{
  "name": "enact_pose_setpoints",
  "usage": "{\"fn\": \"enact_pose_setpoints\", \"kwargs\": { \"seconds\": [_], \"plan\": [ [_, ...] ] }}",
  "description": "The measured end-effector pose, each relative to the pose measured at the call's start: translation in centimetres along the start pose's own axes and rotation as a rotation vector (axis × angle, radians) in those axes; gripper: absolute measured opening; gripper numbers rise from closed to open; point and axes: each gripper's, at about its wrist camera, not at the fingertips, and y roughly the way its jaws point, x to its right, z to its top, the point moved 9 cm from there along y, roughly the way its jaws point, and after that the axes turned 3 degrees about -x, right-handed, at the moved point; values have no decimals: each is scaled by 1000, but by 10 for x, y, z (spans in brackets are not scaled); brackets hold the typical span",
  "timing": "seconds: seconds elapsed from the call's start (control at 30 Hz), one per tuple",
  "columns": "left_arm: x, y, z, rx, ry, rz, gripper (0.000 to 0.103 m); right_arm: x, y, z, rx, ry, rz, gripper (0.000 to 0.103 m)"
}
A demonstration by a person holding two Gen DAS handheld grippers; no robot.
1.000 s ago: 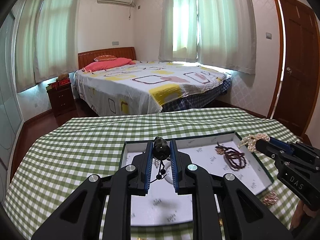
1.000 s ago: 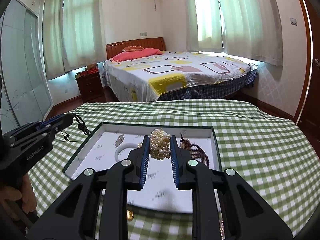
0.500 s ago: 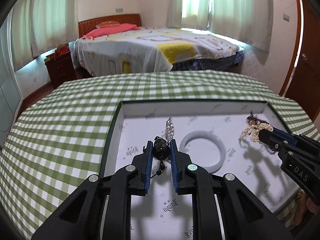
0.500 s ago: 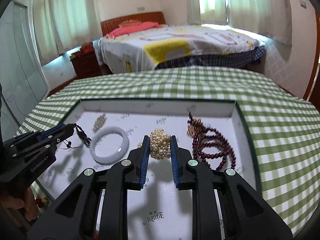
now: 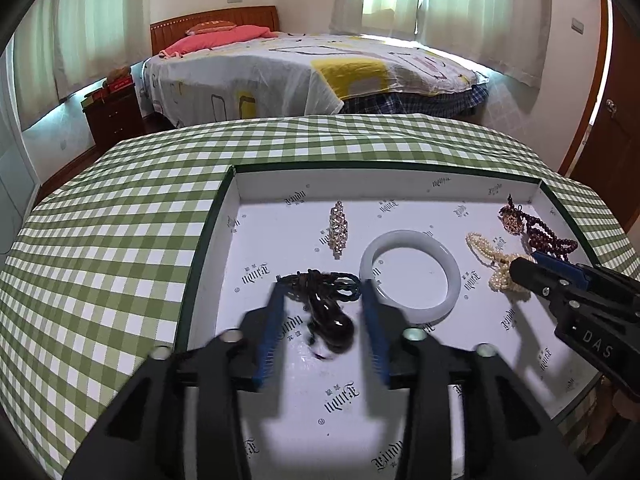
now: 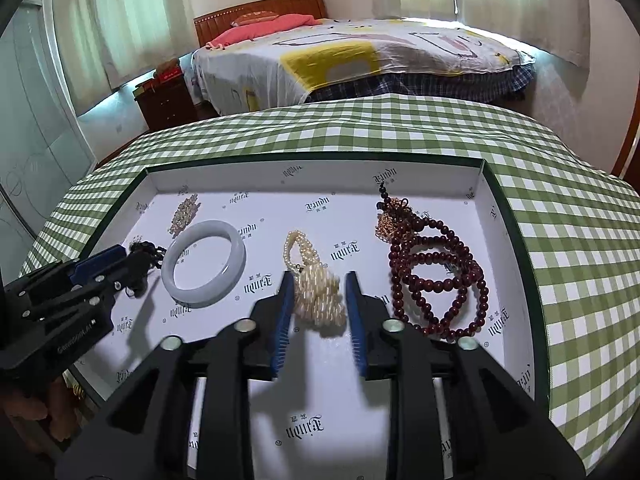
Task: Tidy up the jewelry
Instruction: 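Open left tool releasing black pendant while right tool releases pearl strand, then withdraw both tools from the tray toward the red tassel charms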
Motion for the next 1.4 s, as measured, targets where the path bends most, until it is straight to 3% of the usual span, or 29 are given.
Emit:
{"fn": "enact_pose_setpoints", "kwargs": {
  "seconds": [0.07,0.23,0.63,1.07,1.4],
  "plan": [
    [0,-2,1,7,0,0,52,-1,-2,-1,3,-4,-2,37],
    [1,-10,2,19,-1,-10,59,0,-15,-2,24,1,2,38],
    [-9,-65,-16,94,-45,-43,61,-8,-78,-15,115,10,4,40],
    [-26,-100,-71,84,-71,-14,61,-8,-110,-72,94,23,-16,40],
    [-29,-96,-100,40,-66,0,61,-7,-110,-108,48,20,-21,40]
  ]
}}
